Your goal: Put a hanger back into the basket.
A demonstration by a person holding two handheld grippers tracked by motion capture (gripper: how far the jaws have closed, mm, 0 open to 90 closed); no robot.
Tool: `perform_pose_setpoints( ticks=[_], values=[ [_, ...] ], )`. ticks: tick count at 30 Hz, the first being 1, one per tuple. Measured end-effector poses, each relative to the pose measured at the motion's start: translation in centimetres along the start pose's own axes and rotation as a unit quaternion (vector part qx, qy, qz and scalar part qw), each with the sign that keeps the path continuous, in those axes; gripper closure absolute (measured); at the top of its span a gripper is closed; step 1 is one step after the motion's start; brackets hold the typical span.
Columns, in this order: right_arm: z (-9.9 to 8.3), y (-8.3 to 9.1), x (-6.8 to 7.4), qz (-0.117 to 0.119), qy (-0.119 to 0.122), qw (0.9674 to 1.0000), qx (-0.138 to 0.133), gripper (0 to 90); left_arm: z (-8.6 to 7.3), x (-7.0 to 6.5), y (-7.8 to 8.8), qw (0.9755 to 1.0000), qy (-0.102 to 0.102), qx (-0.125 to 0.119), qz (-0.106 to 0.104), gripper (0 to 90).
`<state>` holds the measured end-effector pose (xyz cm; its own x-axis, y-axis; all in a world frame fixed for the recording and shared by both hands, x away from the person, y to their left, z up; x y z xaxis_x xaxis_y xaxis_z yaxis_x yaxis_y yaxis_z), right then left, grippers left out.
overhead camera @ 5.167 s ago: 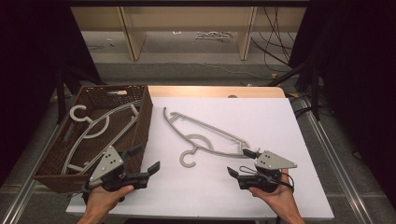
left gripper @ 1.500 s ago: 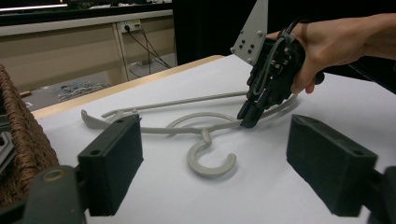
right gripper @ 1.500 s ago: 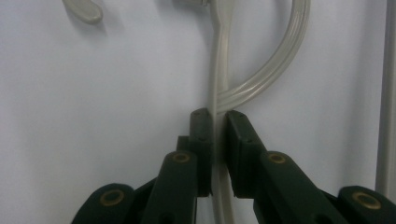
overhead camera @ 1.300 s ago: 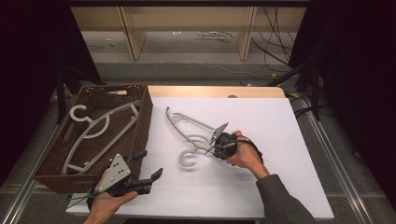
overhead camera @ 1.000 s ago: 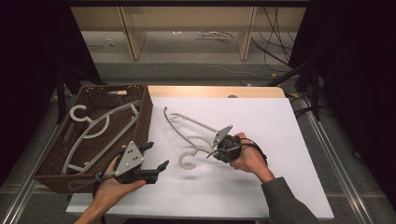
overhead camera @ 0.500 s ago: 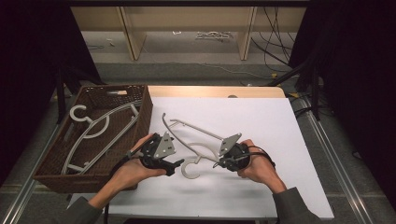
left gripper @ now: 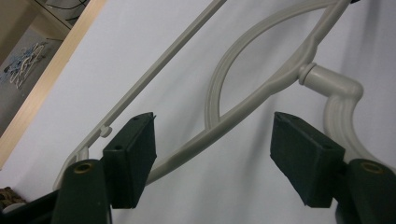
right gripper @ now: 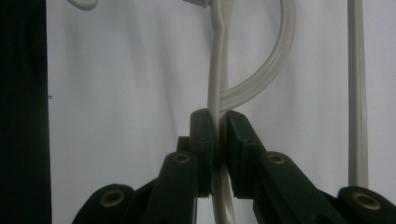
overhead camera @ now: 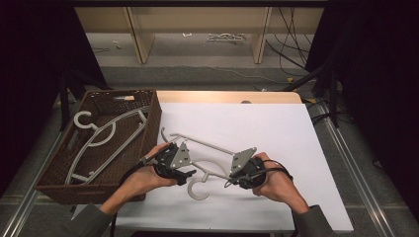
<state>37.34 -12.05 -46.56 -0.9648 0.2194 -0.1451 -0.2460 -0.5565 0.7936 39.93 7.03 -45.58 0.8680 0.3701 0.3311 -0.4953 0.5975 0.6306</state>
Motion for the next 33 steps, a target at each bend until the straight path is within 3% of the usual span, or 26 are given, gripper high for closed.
perform_pose_setpoints(
  ticks=[10,13,14,17,21,25,33],
  values=[
    [0.4,0.2,0.7,0.016,0.009,0.9998,-0.008,82.3,-0.3,-1.2,-0.9,0.9988,-0.033,0.017,-0.030,41.2],
    [0.6,0.2,0.9,0.022,0.013,0.9996,-0.010,82.3,-0.3,-1.5,-0.9,0.9981,-0.039,0.019,-0.044,53.6],
    [0.6,0.2,1.0,0.024,0.014,0.9996,-0.010,82.3,-0.3,-1.6,-0.9,0.9978,-0.042,0.019,-0.049,58.6],
    [0.6,0.2,1.0,0.030,0.016,0.9994,-0.011,82.3,-0.3,-1.8,-0.6,0.9962,-0.065,0.029,-0.050,61.5],
    [0.6,0.3,1.0,0.033,0.016,0.9992,-0.014,82.3,-0.3,-2.0,-0.2,0.9956,-0.072,0.028,-0.053,64.2],
    [0.5,0.6,0.8,0.037,0.022,0.9989,-0.017,82.3,-0.1,-2.5,0.0,0.9929,-0.094,0.032,-0.065,69.5],
    [0.6,1.6,0.2,0.017,0.027,0.9989,-0.034,79.3,0.8,-2.7,0.3,0.9907,-0.111,0.023,-0.074,74.3]
  ],
)
Point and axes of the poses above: each handheld gripper's, and its own axes: y roughly backward along the jaws, z roughly out of its top, x roughly to its left, the point moved 7 cm from there along -y, roughly forward along the jaws, and after that the axes turned 6 degrees about -x, right-handed, at the moved point
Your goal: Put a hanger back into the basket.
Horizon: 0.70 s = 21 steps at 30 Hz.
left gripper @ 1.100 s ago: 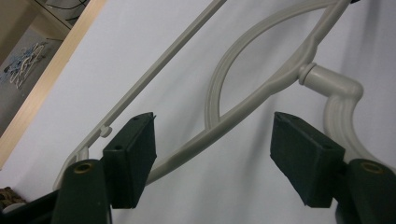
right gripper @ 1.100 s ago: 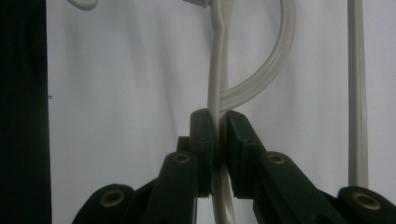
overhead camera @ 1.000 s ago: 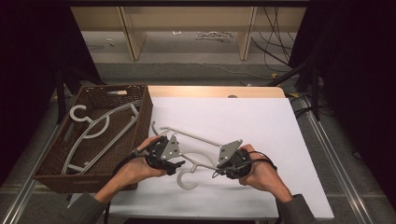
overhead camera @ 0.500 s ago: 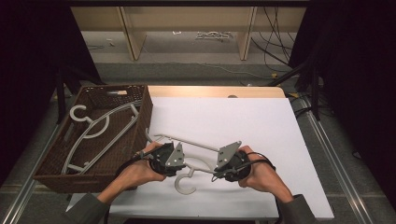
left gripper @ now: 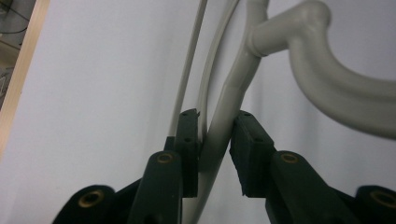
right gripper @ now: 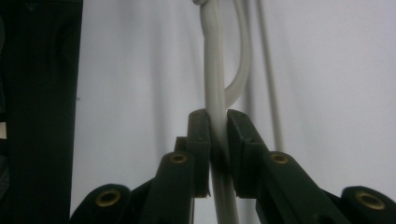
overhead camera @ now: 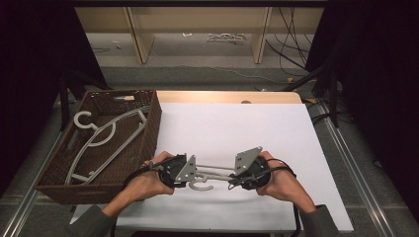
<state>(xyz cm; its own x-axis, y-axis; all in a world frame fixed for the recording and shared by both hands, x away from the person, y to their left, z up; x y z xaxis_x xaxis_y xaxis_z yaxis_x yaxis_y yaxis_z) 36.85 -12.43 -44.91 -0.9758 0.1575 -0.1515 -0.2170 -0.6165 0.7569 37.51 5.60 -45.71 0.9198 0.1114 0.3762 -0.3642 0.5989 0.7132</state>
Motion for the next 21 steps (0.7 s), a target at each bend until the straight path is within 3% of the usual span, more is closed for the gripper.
perform_pose_setpoints(
  ticks=[2,5,7,11,13,16,21],
  values=[
    [0.1,0.5,-0.3,-0.008,-0.005,0.9999,-0.007,77.8,0.3,0.2,0.2,1.0000,-0.004,-0.004,-0.001,75.5],
    [0.3,1.2,-1.0,-0.029,-0.023,0.9990,-0.026,73.5,0.9,0.3,0.5,0.9998,0.006,-0.019,-0.007,77.7],
    [0.3,1.7,-1.5,-0.050,-0.039,0.9974,-0.034,69.8,1.5,0.2,0.7,0.9984,0.035,-0.040,-0.022,79.3],
    [0.5,2.5,-2.3,-0.079,-0.078,0.9920,-0.059,63.9,1.9,1.0,1.1,0.9952,0.072,-0.062,-0.024,79.7],
    [0.6,2.8,-2.9,-0.098,-0.107,0.9867,-0.073,53.0,1.8,1.5,1.2,0.9938,0.090,-0.062,-0.019,79.7],
    [0.9,3.3,-3.7,-0.133,-0.153,0.9733,-0.108,40.6,1.4,2.6,1.4,0.9915,0.117,-0.057,-0.012,79.7],
    [1.3,4.1,-4.6,-0.176,-0.179,0.9560,-0.152,29.9,1.0,4.3,1.8,0.9858,0.158,-0.058,-0.002,79.7]
  ],
)
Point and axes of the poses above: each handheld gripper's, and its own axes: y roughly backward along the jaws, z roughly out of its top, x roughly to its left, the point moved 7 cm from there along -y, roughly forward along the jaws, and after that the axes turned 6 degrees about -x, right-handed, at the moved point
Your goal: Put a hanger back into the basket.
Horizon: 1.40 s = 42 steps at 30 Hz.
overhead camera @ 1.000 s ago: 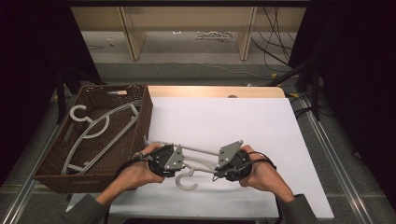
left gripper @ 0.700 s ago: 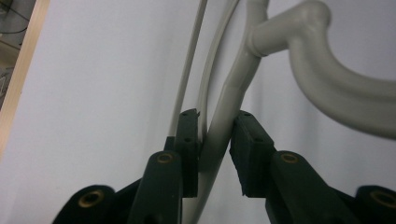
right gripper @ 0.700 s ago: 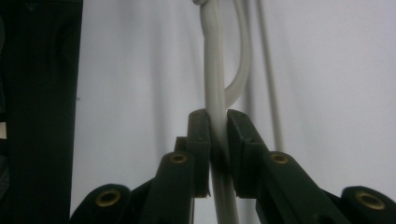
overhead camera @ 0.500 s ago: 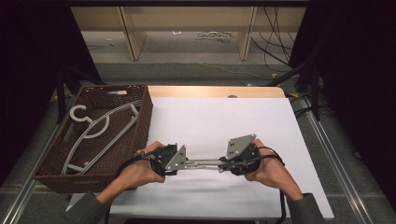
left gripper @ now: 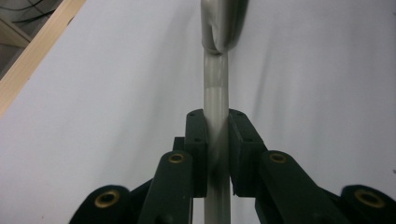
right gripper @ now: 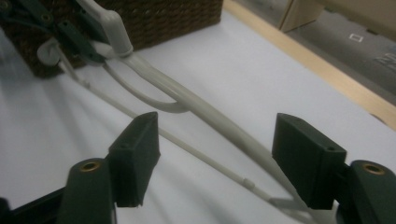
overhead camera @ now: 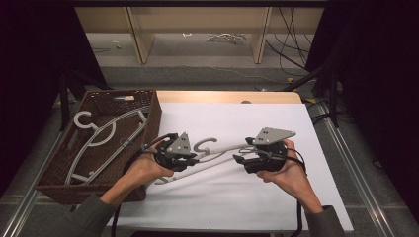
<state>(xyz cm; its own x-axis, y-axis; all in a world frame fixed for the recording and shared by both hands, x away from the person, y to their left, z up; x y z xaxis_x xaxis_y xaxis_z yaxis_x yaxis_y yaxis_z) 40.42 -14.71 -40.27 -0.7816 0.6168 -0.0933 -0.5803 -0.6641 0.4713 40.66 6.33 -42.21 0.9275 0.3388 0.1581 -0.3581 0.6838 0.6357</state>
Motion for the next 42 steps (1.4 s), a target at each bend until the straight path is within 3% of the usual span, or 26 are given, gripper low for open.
perform_pose_setpoints(
  ticks=[5,7,10,12,19,23,28,31,37,42],
  values=[
    [0.1,0.5,-0.1,-0.024,-0.016,0.9991,-0.029,27.7,0.8,1.3,0.6,0.9992,0.036,-0.017,0.001,79.7],
    [0.2,0.7,-0.2,-0.030,-0.025,0.9981,-0.047,27.0,1.3,1.6,0.8,0.9971,0.068,-0.034,0.000,79.7],
    [-0.4,0.9,0.1,-0.032,-0.038,0.9970,-0.059,24.5,2.1,2.2,1.2,0.9943,0.096,-0.046,-0.003,79.7],
    [-0.7,1.0,0.3,-0.033,-0.032,0.9965,-0.069,24.7,2.5,2.6,1.4,0.9924,0.110,-0.056,-0.002,79.7],
    [-1.9,0.9,0.8,-0.042,-0.040,0.9938,-0.095,22.6,3.6,3.6,3.0,0.9860,0.144,-0.083,-0.008,79.7],
    [-2.9,0.8,1.0,-0.041,-0.043,0.9945,-0.086,22.3,4.0,4.5,4.6,0.9837,0.156,-0.090,0.003,79.6],
    [-4.0,0.8,0.9,-0.044,-0.050,0.9948,-0.077,22.2,4.7,5.0,6.6,0.9766,0.184,-0.111,-0.008,79.7],
    [-4.4,0.9,1.0,-0.044,-0.055,0.9946,-0.077,22.3,4.9,5.5,7.7,0.9765,0.184,-0.113,0.002,79.7],
    [-4.9,1.1,1.2,-0.044,-0.059,0.9942,-0.078,22.2,4.5,6.9,10.2,0.9730,0.193,-0.125,0.022,79.7],
    [-5.5,1.2,1.2,-0.045,-0.064,0.9946,-0.068,21.2,3.6,8.0,12.2,0.9668,0.214,-0.134,0.040,79.6]
  ],
)
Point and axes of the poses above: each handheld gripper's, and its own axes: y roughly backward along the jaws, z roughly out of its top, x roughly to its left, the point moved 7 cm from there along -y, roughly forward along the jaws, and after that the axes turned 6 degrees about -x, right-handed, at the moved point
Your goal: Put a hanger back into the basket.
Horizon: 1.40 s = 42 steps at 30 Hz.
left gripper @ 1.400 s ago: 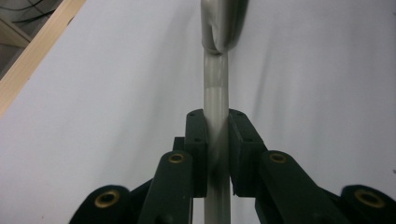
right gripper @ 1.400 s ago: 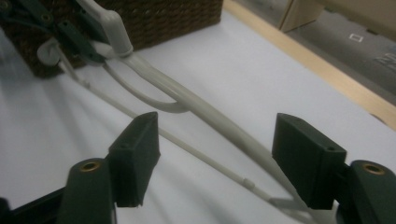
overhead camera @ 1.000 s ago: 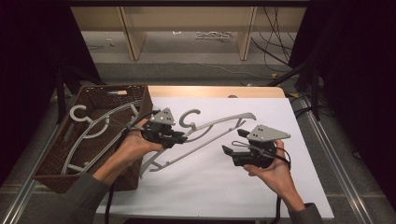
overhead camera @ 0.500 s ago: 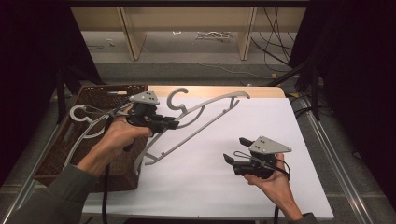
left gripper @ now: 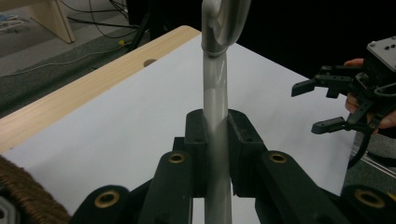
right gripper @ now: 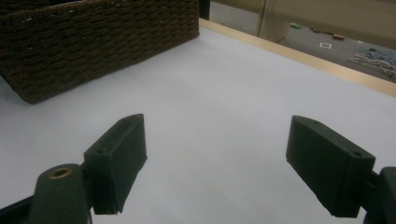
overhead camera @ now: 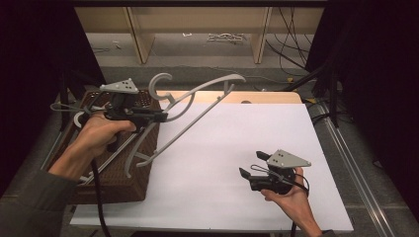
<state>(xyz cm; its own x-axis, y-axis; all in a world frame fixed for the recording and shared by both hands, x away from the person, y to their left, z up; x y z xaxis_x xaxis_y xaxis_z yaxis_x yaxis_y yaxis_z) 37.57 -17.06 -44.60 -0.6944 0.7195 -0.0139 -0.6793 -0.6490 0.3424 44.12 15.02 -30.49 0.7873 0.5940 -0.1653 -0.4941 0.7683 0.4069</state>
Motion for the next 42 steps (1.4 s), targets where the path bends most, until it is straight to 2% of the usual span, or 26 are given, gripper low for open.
perform_pose_setpoints(
  ticks=[1,7,12,16,22,23,31,33,38,41,42],
  values=[
    [0.0,-0.2,0.1,0.003,-0.001,0.9999,-0.012,21.2,0.0,0.3,0.4,1.0000,-0.005,-0.001,0.004,79.6],
    [-0.3,-0.1,0.0,0.000,0.001,1.0000,0.000,21.3,0.0,1.9,2.2,0.9996,-0.001,-0.016,0.022,79.6],
    [-0.5,-0.2,0.2,0.006,0.001,1.0000,0.004,21.4,-0.3,3.9,3.6,0.9986,-0.007,-0.021,0.049,79.6],
    [-0.6,-0.2,0.2,0.006,-0.002,1.0000,0.005,21.3,-1.2,5.6,4.3,0.9973,0.001,-0.017,0.072,79.6],
    [-0.9,-0.2,0.2,0.004,-0.002,0.9999,0.015,21.1,-2.5,7.9,5.5,0.9955,0.011,-0.021,0.091,79.6],
    [-0.9,-0.2,0.2,0.005,-0.002,0.9999,0.015,21.1,-2.8,8.2,5.8,0.9947,0.010,-0.015,0.101,79.6],
    [-0.9,-0.5,0.2,0.006,-0.002,1.0000,0.006,20.8,-5.1,10.3,7.2,0.9919,0.018,-0.008,0.125,79.6],
    [-0.9,-0.4,0.1,0.007,0.000,0.9999,0.008,20.7,-5.6,10.7,7.4,0.9913,0.021,-0.011,0.129,79.6],
    [-1.1,-0.4,0.1,0.008,-0.003,0.9999,0.013,20.6,-6.8,11.5,8.1,0.9896,0.021,0.000,0.142,79.6],
    [-1.1,-0.4,0.2,0.009,-0.002,0.9999,0.014,20.6,-7.3,12.0,8.5,0.9892,0.026,-0.004,0.144,79.6],
    [-1.2,-0.3,0.1,0.007,0.000,0.9997,0.022,20.6,-7.4,12.1,8.6,0.9886,0.024,-0.006,0.149,79.6]
  ],
)
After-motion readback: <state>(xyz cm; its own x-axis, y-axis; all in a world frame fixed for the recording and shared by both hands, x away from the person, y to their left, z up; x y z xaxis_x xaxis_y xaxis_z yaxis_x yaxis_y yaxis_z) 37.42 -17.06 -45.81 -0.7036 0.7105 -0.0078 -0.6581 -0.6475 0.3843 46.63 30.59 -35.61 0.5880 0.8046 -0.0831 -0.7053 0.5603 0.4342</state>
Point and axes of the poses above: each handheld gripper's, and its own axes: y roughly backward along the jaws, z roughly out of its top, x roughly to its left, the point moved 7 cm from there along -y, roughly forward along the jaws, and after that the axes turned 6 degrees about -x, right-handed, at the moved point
